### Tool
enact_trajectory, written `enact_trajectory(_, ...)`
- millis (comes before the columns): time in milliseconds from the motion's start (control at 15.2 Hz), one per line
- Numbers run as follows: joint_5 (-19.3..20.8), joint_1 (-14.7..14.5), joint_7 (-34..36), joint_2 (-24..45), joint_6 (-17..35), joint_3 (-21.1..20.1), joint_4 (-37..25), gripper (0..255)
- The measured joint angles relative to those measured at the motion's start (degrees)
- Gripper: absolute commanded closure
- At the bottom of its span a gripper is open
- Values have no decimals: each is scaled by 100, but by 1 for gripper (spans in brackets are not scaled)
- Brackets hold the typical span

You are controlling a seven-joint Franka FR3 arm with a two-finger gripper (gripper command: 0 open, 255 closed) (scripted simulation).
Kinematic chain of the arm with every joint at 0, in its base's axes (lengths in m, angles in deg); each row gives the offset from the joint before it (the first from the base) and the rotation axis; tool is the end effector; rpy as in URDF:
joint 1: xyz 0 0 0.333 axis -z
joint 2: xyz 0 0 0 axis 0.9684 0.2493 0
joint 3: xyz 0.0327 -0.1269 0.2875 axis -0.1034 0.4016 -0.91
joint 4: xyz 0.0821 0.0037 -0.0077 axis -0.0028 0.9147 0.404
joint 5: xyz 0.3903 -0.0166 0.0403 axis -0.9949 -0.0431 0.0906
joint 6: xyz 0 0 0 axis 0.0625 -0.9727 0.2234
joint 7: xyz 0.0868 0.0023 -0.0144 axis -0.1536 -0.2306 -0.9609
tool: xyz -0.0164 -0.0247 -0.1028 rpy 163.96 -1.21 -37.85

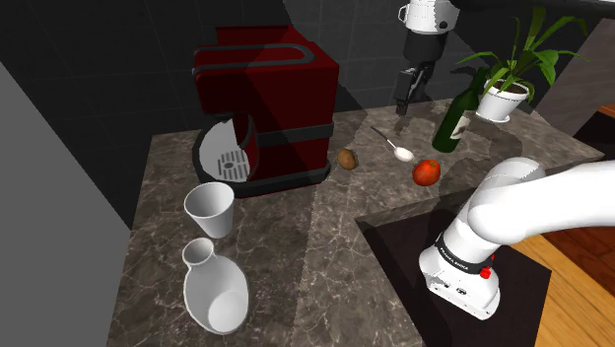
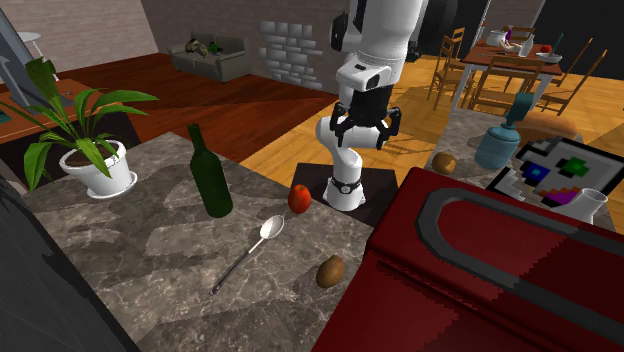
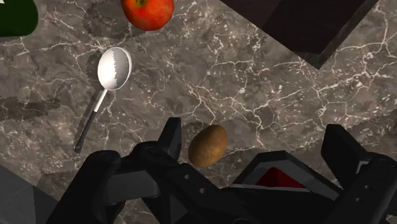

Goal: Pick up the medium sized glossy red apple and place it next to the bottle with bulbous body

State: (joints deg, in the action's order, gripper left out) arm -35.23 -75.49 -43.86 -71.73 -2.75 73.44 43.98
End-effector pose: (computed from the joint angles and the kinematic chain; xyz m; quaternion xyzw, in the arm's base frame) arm 0.2832 0.0204 0.6008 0.9977 0.0467 -0.0326 0.0369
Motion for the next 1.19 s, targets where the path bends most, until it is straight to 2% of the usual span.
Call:
enact_trajectory(132,13,15,-23,-54,36,43,81,0)
enact_trajectory(528,278,259,-351,-708,527,624,1120,0)
enact_trajectory(924,773,698,-804,-1286,1105,1425,2162,0)
enact_trajectory(1188,1171,1106,-1096,-1664,1515,1992,2892,0)
